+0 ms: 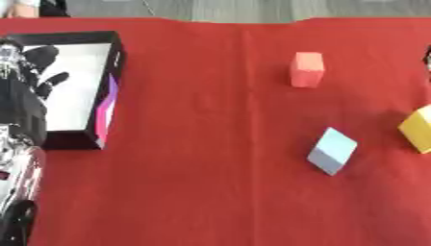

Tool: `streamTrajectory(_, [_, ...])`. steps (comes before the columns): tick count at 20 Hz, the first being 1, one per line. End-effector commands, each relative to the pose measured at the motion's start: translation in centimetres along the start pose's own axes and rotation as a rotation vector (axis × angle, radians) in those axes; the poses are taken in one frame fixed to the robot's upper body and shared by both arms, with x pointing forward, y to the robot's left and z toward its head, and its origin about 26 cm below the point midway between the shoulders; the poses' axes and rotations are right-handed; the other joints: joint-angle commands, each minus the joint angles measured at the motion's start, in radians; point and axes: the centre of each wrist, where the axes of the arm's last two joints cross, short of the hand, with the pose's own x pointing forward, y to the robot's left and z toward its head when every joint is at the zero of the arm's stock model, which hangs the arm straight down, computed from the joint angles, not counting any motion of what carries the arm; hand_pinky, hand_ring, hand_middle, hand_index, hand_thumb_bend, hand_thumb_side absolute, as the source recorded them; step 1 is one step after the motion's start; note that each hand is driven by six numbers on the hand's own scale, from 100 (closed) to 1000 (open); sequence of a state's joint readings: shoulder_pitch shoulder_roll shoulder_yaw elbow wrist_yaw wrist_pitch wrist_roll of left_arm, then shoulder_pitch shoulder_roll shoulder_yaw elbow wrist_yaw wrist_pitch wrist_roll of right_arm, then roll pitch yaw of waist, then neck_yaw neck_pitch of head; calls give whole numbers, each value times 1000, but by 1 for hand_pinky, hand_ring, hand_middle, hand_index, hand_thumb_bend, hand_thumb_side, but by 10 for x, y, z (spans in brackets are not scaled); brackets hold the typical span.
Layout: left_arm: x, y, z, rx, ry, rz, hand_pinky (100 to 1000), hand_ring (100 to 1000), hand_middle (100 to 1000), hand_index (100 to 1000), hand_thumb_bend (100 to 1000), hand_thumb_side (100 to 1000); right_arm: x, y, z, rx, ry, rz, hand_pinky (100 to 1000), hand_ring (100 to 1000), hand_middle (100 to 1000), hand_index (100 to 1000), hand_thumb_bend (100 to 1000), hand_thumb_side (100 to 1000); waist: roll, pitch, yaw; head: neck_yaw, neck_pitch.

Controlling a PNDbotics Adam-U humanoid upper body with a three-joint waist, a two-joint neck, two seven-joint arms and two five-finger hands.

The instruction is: Pick up the objects with one hand, pass them to the other hand, and then place them into the box on the other side of the table.

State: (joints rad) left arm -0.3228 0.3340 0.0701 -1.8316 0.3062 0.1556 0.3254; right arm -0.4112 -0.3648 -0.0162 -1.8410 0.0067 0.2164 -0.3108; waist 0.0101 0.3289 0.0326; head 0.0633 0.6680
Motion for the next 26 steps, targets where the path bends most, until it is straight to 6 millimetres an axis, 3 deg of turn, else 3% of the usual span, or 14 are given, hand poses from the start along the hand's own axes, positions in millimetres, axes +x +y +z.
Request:
streamTrajectory(1, [7, 7, -3, 4, -22, -34, 794, 926, 715, 674, 160, 899, 11, -11, -10, 14, -34, 17, 868, 795, 753, 834, 100, 588, 5, -28, -2, 2, 5])
streamTrajectory(10, [5, 10, -1, 7, -13, -51, 794, 926, 716, 675, 159, 899, 27, -28, -28, 119, -10, 86, 878, 821, 793, 857, 100, 621, -6, -37, -7, -14, 12])
streamTrajectory(16, [4, 13, -1, 8, -9, -67, 794, 926, 716, 674, 160, 900, 39, -45, -35, 234, 34, 184, 887, 837, 822, 872, 100, 617, -21, -46, -10, -99, 5])
streamTrajectory(26, [2, 16, 1, 5, 2, -87, 795, 927, 716, 674, 158, 902, 65, -77, -41, 409, 92, 377, 899, 857, 840, 882, 100, 582, -33, -52, -12, -143, -15])
